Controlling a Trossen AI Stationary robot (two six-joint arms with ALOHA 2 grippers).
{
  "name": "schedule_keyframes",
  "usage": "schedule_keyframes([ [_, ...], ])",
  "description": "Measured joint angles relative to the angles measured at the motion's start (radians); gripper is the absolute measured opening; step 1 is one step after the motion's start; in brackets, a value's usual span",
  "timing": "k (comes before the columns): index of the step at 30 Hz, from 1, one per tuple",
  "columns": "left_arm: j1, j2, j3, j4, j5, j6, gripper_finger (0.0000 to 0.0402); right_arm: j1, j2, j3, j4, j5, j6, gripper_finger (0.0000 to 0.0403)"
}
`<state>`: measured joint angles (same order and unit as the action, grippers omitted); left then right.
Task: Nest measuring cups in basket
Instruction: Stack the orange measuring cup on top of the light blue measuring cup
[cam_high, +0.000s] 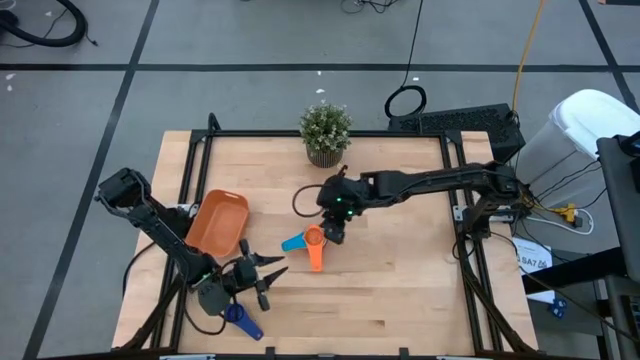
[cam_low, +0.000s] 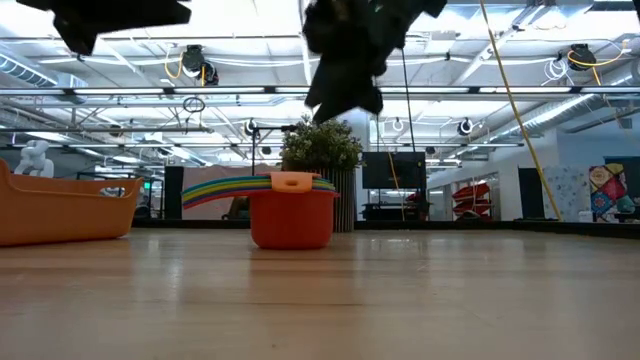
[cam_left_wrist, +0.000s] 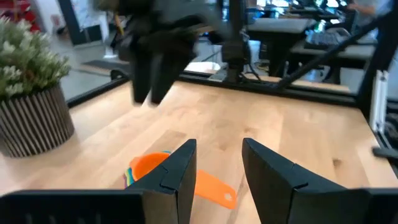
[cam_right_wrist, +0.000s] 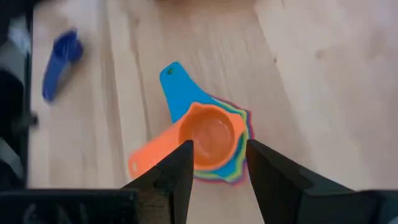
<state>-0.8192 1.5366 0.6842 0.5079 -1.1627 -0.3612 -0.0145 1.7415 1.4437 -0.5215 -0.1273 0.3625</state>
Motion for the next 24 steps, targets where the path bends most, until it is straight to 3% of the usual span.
schedule_keyframes([
  [8,0.065,0.000,0.000,-0.012,0.002,-0.099,0.0133,0.120,-0.106,-0.002,-0.190,0.148,-0.434,0.0141],
  [12,0.093,0.000,0.000,-0.015,0.021,-0.120,0.0133,0.202,-0.134,-0.069,-0.246,0.210,-0.593,0.0141],
  [17,0.127,0.000,0.000,-0.019,0.037,-0.157,0.0133,0.266,-0.136,-0.208,-0.230,0.207,-0.638,0.0141],
  [24,0.167,0.000,0.000,-0.067,0.073,-0.210,0.0133,0.279,-0.135,-0.338,-0.068,0.209,-0.605,0.0141],
])
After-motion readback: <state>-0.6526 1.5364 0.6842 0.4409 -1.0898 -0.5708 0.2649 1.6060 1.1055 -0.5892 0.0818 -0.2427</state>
